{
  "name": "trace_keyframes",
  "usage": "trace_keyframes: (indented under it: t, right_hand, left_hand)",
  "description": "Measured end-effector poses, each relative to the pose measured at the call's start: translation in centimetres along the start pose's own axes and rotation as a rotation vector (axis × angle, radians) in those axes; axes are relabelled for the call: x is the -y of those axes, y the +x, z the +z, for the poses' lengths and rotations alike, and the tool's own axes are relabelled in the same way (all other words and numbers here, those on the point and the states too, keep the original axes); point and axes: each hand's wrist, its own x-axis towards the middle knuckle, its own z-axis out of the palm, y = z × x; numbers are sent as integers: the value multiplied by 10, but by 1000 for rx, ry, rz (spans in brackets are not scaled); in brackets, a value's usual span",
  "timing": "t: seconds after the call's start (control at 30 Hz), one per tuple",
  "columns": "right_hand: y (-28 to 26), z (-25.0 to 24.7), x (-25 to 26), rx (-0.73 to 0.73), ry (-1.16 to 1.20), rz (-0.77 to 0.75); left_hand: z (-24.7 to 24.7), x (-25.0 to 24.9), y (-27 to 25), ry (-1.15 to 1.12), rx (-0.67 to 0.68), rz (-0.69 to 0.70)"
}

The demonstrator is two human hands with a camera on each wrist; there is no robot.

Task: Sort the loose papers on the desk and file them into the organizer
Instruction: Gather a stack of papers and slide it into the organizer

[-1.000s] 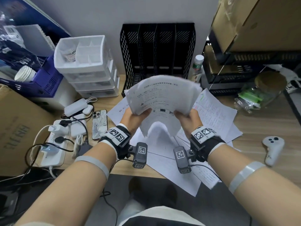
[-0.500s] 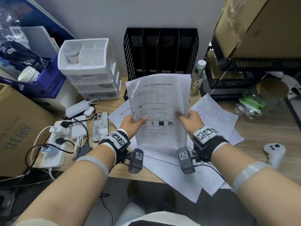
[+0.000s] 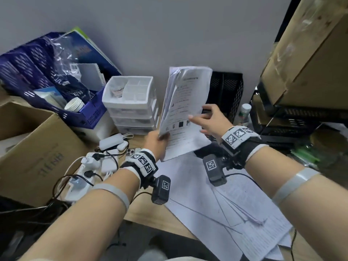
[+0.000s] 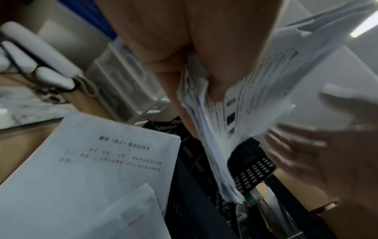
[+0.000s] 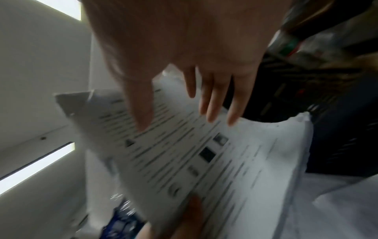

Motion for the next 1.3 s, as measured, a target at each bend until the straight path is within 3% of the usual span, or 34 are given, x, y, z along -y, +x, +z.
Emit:
trace_keyframes:
  t: [0.03, 0.1, 0.27, 0.37, 0.5, 0.6, 0.9, 1.3]
  right_hand:
    - [0, 7, 14, 128, 32, -7]
    - [5, 20, 43, 229, 64, -32]
    - [45, 36, 91, 82, 200, 78]
    - [71, 38, 99, 8, 65, 111]
    - [92, 43, 106, 39, 31, 142]
    - [105, 52, 106, -29, 81, 175]
    - [121, 53, 106, -166, 113, 173]
    - [82, 31, 96, -152, 121, 104]
  left_hand:
    - [-3, -5, 2, 83, -38, 11]
    - [-7, -9, 5, 238, -95, 46]
    - [-13, -4, 29, 321, -197, 210]
    - [-14, 5, 55, 289, -52, 204]
    - [-10, 20, 84, 233, 146, 134]
    - [-7, 29, 103, 192, 236, 110]
    - [8, 43, 120, 103, 291, 175]
    - [23, 38, 80, 10, 285, 209]
